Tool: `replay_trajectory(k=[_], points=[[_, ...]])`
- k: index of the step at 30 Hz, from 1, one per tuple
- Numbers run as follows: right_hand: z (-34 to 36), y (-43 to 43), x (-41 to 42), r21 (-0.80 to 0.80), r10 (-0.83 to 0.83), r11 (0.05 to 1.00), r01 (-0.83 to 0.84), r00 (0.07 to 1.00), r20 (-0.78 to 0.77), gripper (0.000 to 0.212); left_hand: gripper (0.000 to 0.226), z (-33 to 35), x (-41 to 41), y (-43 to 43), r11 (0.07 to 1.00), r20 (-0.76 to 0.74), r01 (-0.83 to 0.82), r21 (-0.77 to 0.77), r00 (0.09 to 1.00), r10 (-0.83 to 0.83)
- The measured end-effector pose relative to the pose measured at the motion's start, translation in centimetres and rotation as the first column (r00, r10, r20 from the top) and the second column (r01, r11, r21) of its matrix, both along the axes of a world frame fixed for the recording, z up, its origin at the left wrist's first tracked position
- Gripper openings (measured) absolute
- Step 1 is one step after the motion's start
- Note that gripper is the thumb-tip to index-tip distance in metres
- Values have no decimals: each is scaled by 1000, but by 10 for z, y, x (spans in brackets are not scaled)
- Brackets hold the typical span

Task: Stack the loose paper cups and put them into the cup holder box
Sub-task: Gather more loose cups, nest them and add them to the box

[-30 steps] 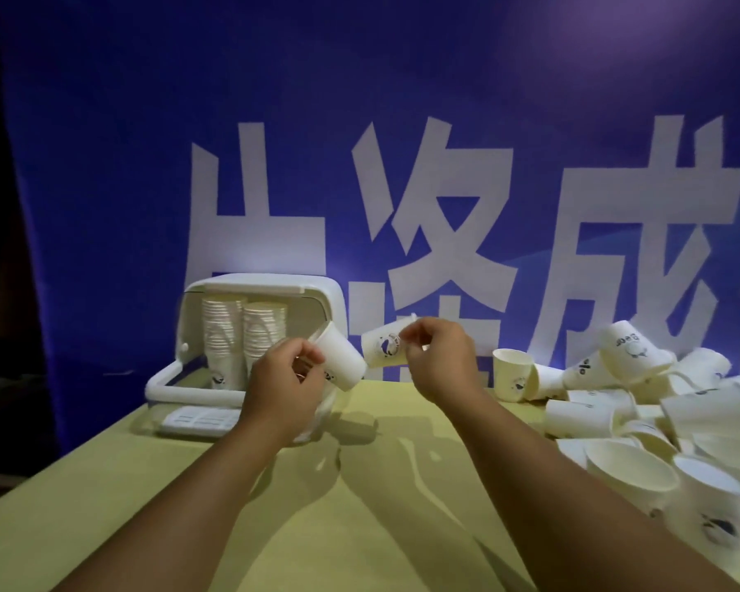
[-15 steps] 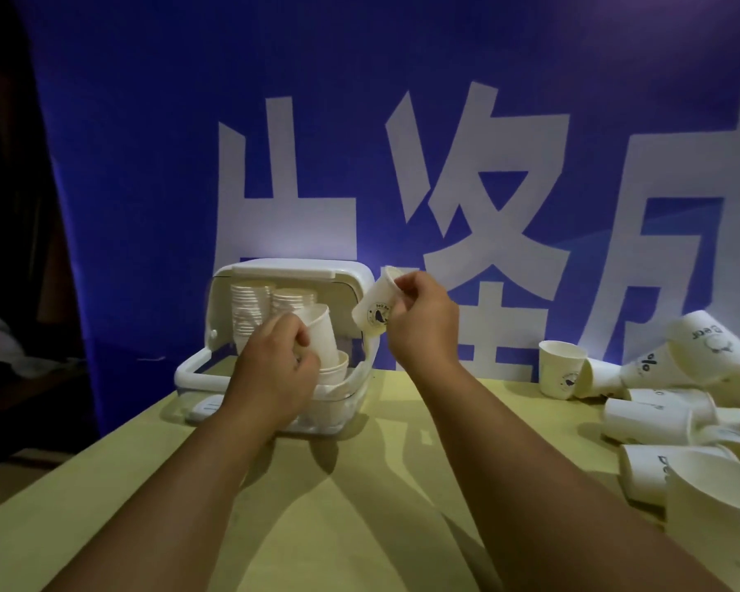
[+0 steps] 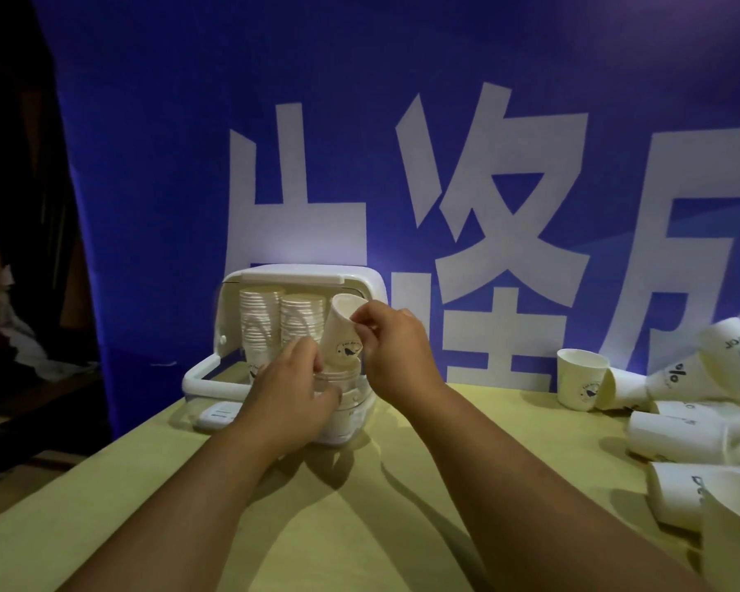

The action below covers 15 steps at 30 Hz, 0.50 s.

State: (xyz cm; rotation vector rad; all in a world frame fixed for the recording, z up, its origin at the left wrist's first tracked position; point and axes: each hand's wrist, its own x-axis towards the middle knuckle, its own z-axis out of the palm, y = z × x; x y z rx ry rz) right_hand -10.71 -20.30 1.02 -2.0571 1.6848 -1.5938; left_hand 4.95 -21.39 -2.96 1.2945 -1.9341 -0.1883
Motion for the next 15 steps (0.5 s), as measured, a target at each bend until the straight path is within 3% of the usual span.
replay_trajectory(k=[6,8,15], points=[[-5,-3,4,50,-20,998,32,974,-227,16,87,-3,1,-2,999,-78,1,-53,997,-5],[-8,-4,5,59,-15,998,30,970,-241,17,93,-3,1,-3,998,-57,6,-57,998,-10],[-20,-7,7,220,18,975,34,973,-232,20,47,-6,0,-9,994,-2,-99,-37,995,99]])
